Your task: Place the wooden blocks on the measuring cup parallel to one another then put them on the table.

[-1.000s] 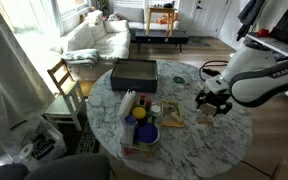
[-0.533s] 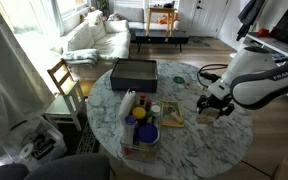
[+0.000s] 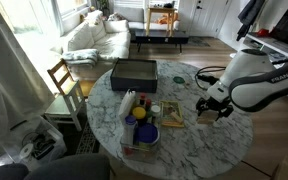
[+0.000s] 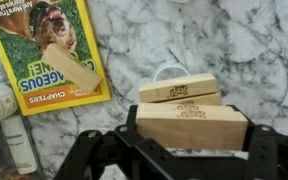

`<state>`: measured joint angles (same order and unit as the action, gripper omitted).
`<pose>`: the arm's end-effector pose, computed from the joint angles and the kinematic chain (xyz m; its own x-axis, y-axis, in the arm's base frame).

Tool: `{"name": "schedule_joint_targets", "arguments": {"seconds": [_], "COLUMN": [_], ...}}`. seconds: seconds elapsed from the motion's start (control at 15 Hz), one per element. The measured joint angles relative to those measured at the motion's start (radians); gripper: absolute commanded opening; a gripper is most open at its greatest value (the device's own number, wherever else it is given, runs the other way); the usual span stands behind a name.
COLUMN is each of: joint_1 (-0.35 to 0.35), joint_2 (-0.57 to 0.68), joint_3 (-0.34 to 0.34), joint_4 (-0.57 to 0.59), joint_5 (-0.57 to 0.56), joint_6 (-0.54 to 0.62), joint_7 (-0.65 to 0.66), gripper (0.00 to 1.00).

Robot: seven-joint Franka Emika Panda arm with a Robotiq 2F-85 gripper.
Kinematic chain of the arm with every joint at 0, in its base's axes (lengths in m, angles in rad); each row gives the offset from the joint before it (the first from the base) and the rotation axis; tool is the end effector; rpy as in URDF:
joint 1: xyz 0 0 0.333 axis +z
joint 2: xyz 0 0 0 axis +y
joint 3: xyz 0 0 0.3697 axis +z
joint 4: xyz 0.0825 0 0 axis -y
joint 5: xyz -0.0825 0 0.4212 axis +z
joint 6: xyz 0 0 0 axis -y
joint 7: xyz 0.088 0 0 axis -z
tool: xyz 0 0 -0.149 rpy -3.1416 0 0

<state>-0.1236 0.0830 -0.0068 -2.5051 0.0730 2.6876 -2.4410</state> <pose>0.5024 -0.0669 0.2401 -0.6229 0.7806 -0.0507 0.7754 0.6247 0.0921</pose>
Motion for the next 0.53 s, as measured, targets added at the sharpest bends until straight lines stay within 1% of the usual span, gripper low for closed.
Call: {"name": "schedule_joint_targets", "arguments": {"seconds": [0.53], "joint_1": [0.000], "joint_2": [0.017], "joint_3": [-0.003], "joint_4": [0.010], "joint_5": [-0.064], "joint_6": [0.000], "joint_7": [-0.062], "gripper": [0.60]}}
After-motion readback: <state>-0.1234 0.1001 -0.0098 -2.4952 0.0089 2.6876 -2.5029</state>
